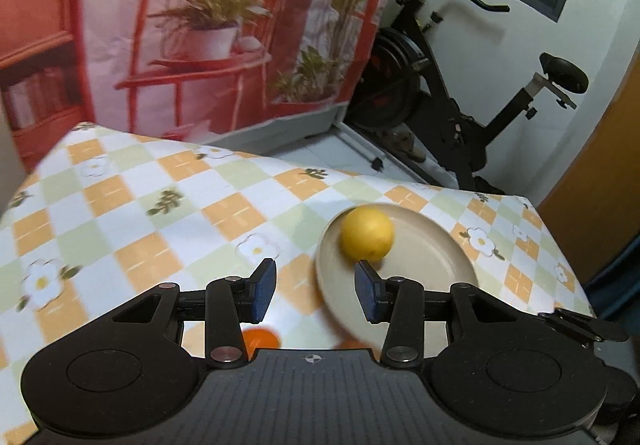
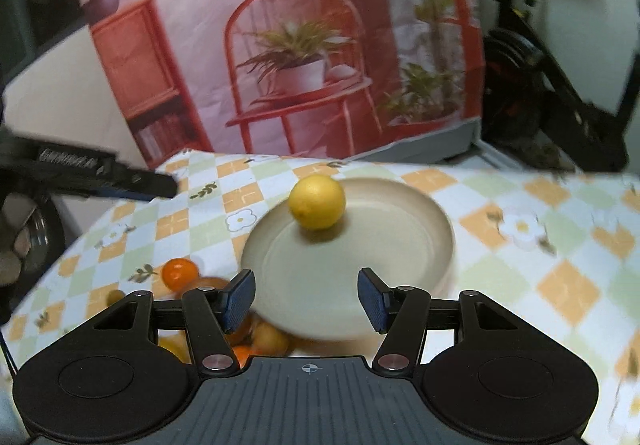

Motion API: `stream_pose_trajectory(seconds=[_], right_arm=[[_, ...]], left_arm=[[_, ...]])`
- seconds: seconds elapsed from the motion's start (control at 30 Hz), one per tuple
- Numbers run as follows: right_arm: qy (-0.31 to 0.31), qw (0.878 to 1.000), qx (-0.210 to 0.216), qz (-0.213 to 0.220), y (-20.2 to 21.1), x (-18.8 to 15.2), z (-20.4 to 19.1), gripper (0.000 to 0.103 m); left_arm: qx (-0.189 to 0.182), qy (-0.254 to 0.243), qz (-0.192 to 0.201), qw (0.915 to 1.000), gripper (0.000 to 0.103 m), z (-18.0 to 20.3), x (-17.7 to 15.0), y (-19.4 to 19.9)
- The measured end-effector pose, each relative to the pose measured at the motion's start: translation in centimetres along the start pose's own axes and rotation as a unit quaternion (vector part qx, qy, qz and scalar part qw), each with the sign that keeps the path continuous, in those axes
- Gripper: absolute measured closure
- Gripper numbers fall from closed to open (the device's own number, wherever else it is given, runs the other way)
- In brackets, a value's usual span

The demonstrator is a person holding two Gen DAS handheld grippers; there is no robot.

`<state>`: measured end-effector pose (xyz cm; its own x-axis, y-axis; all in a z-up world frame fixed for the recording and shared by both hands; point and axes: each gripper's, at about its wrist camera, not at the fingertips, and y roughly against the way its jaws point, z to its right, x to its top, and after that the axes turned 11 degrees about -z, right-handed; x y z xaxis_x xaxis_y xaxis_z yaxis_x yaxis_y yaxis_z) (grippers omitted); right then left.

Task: Organize fruits
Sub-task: 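Open the left gripper to drop the lemon onto the plate, then move the left tool back to the large red apple in the pile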

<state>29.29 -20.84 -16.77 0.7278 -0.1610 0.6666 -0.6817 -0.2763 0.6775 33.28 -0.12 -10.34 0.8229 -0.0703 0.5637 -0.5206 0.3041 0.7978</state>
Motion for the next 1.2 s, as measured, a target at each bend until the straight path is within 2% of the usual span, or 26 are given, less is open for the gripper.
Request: stream_pose_trajectory(seconds=[0.13, 0.27, 0.5, 0.77, 1.0, 1.2], right_arm=[[-0.032, 0.999, 0.006, 0.006, 1.1, -2.3, 0.2, 0.049], [-0.029, 1.000, 0.006, -0.001, 1.6, -3.6, -0.5, 0.049], [0.011, 0.999, 0.015, -0.031, 1.1, -4.5, -3.3, 0.049], [0.034, 0.997, 0.032, -0.068, 0.0, -5.0, -5.4, 0.046], [0.029, 0.993, 0.041, -0.102, -0.9, -5.2, -5.6, 0.043], [-0.001, 0.990, 0.062, -0.129, -1.9, -5.3, -4.7, 0.041]], left_arm=[[0.013, 0.030, 0.012, 0.9994, 0.057, -1.1, -2.1, 2.0], [0.021, 0.047, 0.017, 0.9985, 0.057, -1.5, -3.5, 3.1], [0.006, 0.034, -0.005, 0.9994, 0.057, -1.0, -5.3, 2.4], [-0.007, 0.028, -0.013, 0.9995, 0.057, -1.1, -6.5, 2.0], [-0.021, 0.027, -0.022, 0.9992, 0.057, -0.7, -7.0, 1.6], [-0.030, 0.027, -0.030, 0.9987, 0.057, -0.5, -7.4, 1.2]])
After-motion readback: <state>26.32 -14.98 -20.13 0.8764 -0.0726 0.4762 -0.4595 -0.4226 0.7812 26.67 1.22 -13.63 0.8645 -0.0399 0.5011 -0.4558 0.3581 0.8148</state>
